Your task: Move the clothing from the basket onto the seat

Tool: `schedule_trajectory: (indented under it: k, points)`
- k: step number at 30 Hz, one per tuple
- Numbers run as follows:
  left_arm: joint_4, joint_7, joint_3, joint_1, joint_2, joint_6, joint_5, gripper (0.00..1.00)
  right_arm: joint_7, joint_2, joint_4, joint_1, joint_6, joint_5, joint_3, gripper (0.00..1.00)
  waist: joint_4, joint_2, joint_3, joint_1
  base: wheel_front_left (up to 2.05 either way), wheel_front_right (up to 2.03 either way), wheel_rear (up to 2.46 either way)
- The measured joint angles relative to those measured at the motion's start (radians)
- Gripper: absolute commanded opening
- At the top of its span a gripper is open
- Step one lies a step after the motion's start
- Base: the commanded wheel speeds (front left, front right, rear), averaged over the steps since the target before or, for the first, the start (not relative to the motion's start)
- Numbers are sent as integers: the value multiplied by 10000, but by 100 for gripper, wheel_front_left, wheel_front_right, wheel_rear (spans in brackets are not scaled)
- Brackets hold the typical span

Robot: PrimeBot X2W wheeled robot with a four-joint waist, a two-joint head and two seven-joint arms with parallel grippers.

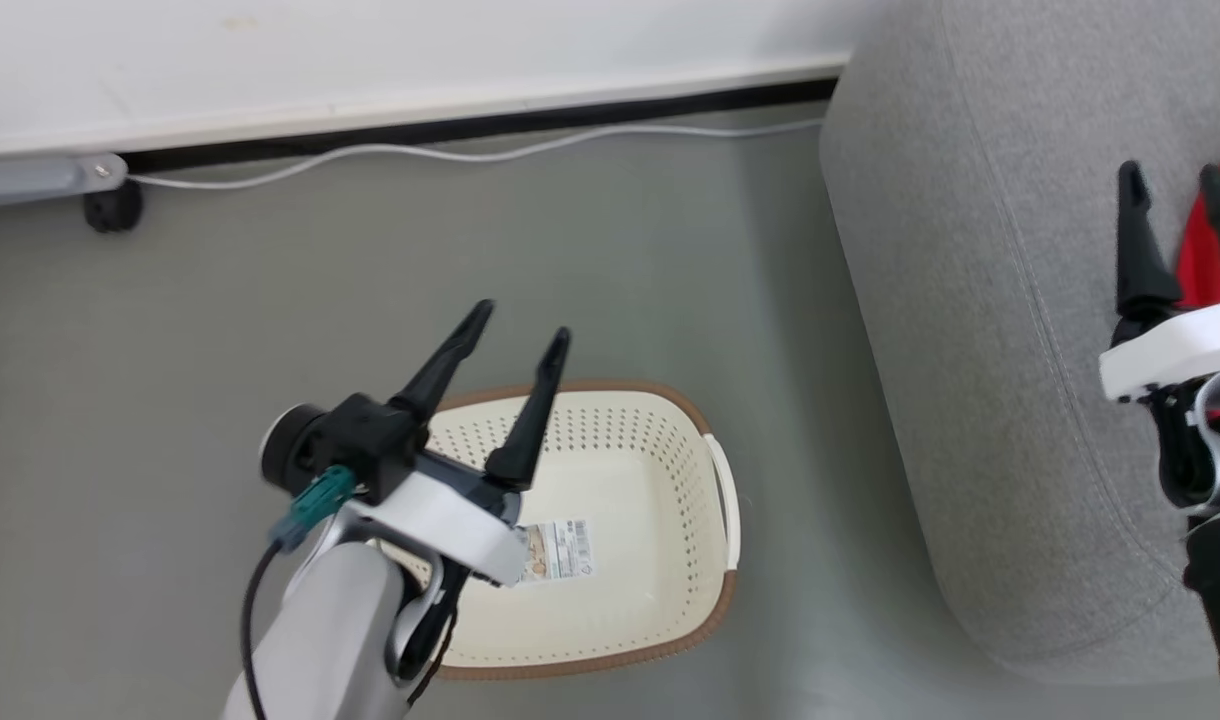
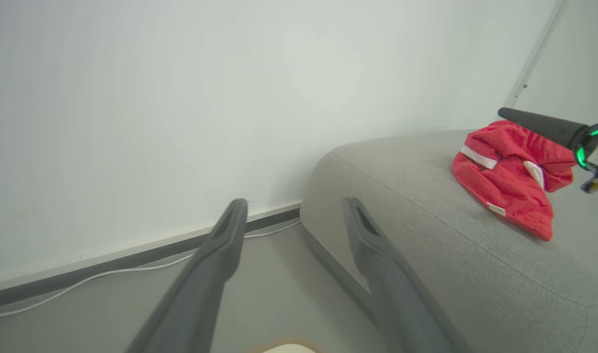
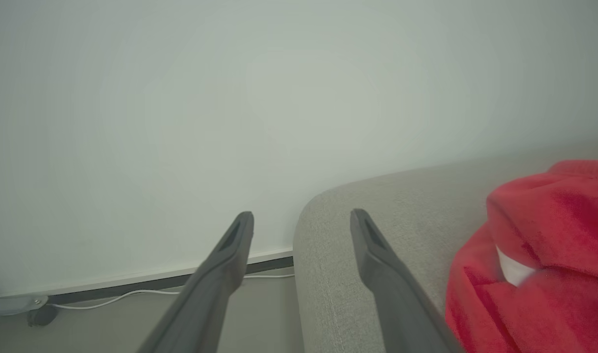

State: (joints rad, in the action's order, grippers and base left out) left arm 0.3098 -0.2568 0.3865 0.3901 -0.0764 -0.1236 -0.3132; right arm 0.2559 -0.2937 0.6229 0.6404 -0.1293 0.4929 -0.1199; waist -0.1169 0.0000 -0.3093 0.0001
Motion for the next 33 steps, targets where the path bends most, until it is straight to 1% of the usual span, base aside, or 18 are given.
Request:
schedule_trajectory:
  k: [7, 12, 18, 23, 33]
  points:
    - [-19, 0, -1707, -937, 157, 2, 462, 100, 0, 265, -771, -844, 0, -81, -301, 100, 561, 1, 852, -1, 0, 0, 0]
    - [19, 0, -2619, -1482, 263, 25, 861, 100, 0, 487, -1200, -1617, 0, -268, -514, 100, 946, 1, 1345, -1, 0, 0, 0]
    - [-71, 0, -3568, -2262, 291, 203, 1191, 100, 0, 761, -1618, -2514, 0, -627, -755, 100, 1219, 1, 1875, 0, 0, 0, 0]
    - [-184, 0, -4023, -2975, 318, 249, 1304, 100, 0, 1003, -1887, -3389, 0, -729, -779, 100, 1310, 1, 2293, 0, 0, 0, 0]
    - [-272, 0, -4414, -3771, 334, 249, 1379, 100, 0, 1277, -2150, -4581, 0, -1112, -479, 100, 1235, 0, 2705, -1, 0, 0, 0]
